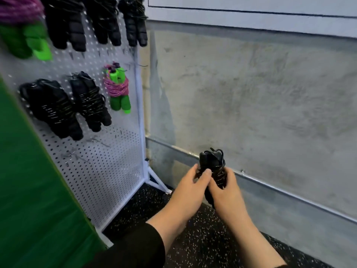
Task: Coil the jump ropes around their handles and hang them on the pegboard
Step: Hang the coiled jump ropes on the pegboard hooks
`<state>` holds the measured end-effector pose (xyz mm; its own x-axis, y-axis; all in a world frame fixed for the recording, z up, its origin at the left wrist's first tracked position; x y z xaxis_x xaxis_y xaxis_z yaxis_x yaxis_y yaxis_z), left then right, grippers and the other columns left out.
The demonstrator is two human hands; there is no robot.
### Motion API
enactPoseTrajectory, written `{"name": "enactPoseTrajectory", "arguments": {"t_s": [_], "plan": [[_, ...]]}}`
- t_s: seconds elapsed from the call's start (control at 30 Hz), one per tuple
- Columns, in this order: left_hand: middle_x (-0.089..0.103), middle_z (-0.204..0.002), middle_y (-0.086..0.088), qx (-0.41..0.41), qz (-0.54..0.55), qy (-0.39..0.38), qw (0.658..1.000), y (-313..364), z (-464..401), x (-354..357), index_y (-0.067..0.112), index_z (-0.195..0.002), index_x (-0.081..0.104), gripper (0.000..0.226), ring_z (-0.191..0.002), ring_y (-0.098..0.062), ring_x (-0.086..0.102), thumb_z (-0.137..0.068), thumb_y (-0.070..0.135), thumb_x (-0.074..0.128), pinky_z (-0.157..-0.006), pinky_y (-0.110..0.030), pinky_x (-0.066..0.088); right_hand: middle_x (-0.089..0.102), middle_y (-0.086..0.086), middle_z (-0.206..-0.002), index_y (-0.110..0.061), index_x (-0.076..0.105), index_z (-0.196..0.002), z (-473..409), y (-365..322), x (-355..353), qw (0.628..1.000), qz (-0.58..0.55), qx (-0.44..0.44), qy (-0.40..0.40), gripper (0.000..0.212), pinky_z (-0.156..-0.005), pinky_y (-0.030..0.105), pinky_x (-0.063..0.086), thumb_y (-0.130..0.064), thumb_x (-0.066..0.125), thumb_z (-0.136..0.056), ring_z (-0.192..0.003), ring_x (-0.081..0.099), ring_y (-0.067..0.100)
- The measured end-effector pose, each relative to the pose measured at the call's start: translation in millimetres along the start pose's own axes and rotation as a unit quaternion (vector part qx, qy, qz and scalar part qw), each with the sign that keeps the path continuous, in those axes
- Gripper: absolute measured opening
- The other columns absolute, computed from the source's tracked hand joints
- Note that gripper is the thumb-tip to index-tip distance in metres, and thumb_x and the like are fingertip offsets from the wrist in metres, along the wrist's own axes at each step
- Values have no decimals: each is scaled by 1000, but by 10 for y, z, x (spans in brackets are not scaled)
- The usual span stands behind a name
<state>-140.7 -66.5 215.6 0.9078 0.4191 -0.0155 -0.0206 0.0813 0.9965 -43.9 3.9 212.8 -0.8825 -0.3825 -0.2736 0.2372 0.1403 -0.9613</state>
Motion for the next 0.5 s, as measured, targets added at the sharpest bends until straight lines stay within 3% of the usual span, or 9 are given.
{"name": "enactPoseTrajectory", "arguments": {"t_s": [0.07,0.2,0.27,0.37,0.43,0.5], "plan": [[73,-117,15,-7,44,13,999,-34,-28,-59,37,-128,61,27,-111,1,66,-104,42,53,-105,-34,50,66,-20,-108,-40,45,-134,45,-57,129,999,28,-15,-23,46,-67,12,48,-27,67,-95,-93,65,-8],[76,-112,6,-13,106,41,993,4,-131,-266,30,-125,63,27,-103,-8,72,-101,42,60,-86,-25,55,61,-33,-111,-52,46,-132,78,-182,281,997,40,-35,-56,47,-83,15,54,-28,66,-96,-99,55,-23],[77,-109,7,-9,128,71,989,26,-173,-439,31,-122,65,30,-103,-11,73,-95,44,67,-89,-31,56,60,-31,-120,-51,49,-134,83,-263,379,995,33,-43,-80,45,-81,8,51,-27,63,-99,-107,54,-20],[77,-107,7,8,136,90,987,85,-208,-620,31,-118,67,30,-101,-10,73,-90,41,74,-84,-27,57,65,-17,-119,-45,54,-129,41,-333,400,997,-9,-51,-51,42,-78,14,54,-21,65,-97,-100,65,-4],[76,-108,7,21,157,92,983,134,-209,-699,33,-123,63,37,-97,-7,73,-89,39,75,-75,-20,55,66,-11,-116,-40,47,-132,-1,-371,386,998,-36,-46,-36,51,-74,17,55,-20,72,-92,-88,68,0],[76,-110,5,24,176,85,980,146,-217,-764,32,-128,57,43,-95,-7,74,-89,37,74,-66,-17,54,65,-14,-122,-42,38,-142,-47,-387,443,997,-28,-34,-63,69,-76,21,56,-26,77,-87,-91,69,2]]}}
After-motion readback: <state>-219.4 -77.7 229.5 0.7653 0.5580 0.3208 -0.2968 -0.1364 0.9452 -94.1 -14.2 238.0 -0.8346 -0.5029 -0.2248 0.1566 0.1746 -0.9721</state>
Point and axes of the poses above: each hand's wrist, its own z-axis away from the middle knuckle, its own x-axis out of the palm, y = z × x, the point moved 10 cm from there along -z, towards the middle knuckle
